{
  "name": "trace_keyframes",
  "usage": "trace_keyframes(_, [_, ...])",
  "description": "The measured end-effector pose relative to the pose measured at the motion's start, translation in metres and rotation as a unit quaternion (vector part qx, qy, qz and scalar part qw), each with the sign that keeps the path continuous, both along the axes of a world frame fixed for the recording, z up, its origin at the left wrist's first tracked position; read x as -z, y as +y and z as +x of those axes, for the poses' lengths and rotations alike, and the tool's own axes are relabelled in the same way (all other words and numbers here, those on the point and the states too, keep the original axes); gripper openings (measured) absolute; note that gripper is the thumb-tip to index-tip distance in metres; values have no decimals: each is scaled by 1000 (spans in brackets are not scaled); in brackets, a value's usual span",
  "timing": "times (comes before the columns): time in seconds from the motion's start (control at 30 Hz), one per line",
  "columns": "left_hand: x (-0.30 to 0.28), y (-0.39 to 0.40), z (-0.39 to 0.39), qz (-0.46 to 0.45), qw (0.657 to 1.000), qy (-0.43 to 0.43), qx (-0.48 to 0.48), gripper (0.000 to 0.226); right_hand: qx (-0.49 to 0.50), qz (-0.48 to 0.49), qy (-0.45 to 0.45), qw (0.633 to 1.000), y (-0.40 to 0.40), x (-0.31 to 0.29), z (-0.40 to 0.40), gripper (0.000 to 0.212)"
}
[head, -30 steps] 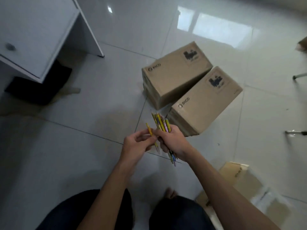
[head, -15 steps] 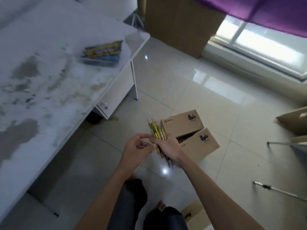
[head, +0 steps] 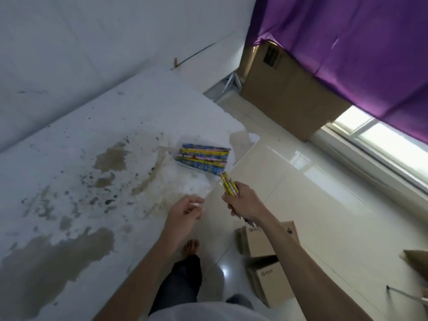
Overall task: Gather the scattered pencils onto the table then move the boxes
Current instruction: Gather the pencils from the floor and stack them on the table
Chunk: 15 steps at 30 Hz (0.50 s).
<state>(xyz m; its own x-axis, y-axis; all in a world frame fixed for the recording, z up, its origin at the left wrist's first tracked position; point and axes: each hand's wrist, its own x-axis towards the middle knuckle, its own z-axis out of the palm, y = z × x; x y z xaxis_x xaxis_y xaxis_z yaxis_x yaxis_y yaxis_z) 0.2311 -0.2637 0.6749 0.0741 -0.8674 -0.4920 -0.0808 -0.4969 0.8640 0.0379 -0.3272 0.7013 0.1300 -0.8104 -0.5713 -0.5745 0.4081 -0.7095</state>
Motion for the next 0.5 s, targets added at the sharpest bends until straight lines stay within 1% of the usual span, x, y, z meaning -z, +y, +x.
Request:
trace_keyframes(0.1, [-5, -39, 18, 4, 1000, -22, -16, 15, -72, -8, 74, 995, -47, -2, 17, 18])
trace_keyframes(0.2, [-7, -72, 33, -3, 998, -51, -40, 15, -177, -45, 165, 969, -88, 1, 35, 16])
trace_keyframes(0.27, [-4, -89, 40, -11, 994, -87, -61, 17, -236, -68, 221, 944, -112, 3, 47, 16])
trace_keyframes(0.33, [-2, -104, 44, -18, 990, -110, -91, 16, -288, -96, 271, 914, -132, 4, 59, 21])
trace_keyframes(0.4, [0, -116, 47, -22, 986, -132, -103, 14, -341, -142, 323, 871, -148, 4, 71, 25])
trace_keyframes(0.43, [1, -122, 47, -22, 984, -142, -107, 14, -365, -163, 340, 851, -154, 6, 76, 26])
trace_keyframes(0.5, [5, -129, 48, -24, 981, -156, -110, 14, -395, -189, 354, 827, -165, 10, 85, 24])
